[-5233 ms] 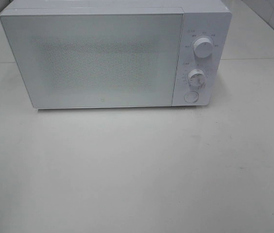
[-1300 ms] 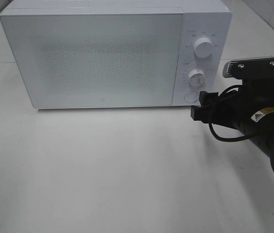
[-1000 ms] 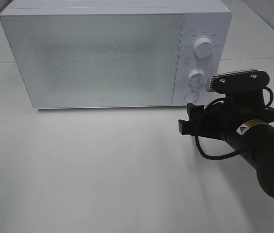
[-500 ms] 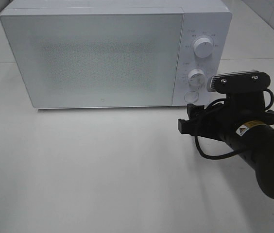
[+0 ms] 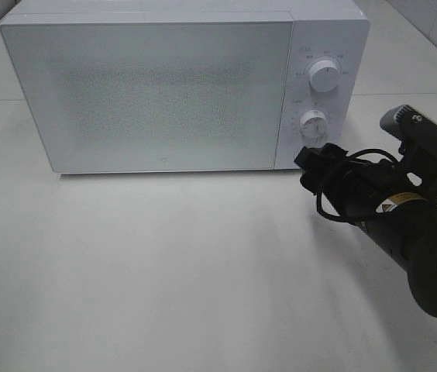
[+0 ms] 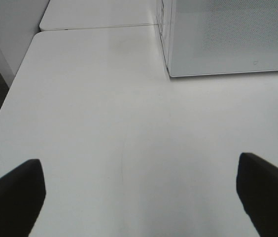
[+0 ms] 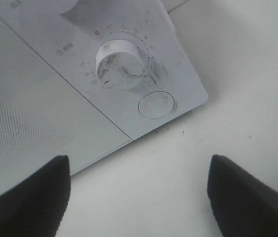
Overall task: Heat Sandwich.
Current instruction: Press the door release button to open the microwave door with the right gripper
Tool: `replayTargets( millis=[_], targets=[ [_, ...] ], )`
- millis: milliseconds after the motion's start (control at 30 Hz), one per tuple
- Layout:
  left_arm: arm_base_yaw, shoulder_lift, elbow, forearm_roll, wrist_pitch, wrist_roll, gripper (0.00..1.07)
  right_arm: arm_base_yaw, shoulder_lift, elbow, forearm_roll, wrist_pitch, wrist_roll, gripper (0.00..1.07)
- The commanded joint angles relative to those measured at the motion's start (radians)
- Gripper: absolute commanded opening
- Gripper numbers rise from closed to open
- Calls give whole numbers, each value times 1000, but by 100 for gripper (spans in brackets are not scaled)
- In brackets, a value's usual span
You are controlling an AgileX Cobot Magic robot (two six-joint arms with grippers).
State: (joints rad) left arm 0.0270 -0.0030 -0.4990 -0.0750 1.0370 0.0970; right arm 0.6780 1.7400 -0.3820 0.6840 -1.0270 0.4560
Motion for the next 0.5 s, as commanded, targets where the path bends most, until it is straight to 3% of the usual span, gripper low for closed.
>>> replayTargets(
  millis=[33, 300, 500],
  targets=[
    [0, -28, 5, -7, -8, -5, 103, 4, -3, 0, -4, -12, 239, 75],
    [0, -28, 5, -7, -8, -5, 103, 4, -3, 0, -7, -8, 633, 72],
    [0, -28, 5, -7, -8, -5, 103, 0, -3, 0, 4, -6, 873, 62]
  ],
)
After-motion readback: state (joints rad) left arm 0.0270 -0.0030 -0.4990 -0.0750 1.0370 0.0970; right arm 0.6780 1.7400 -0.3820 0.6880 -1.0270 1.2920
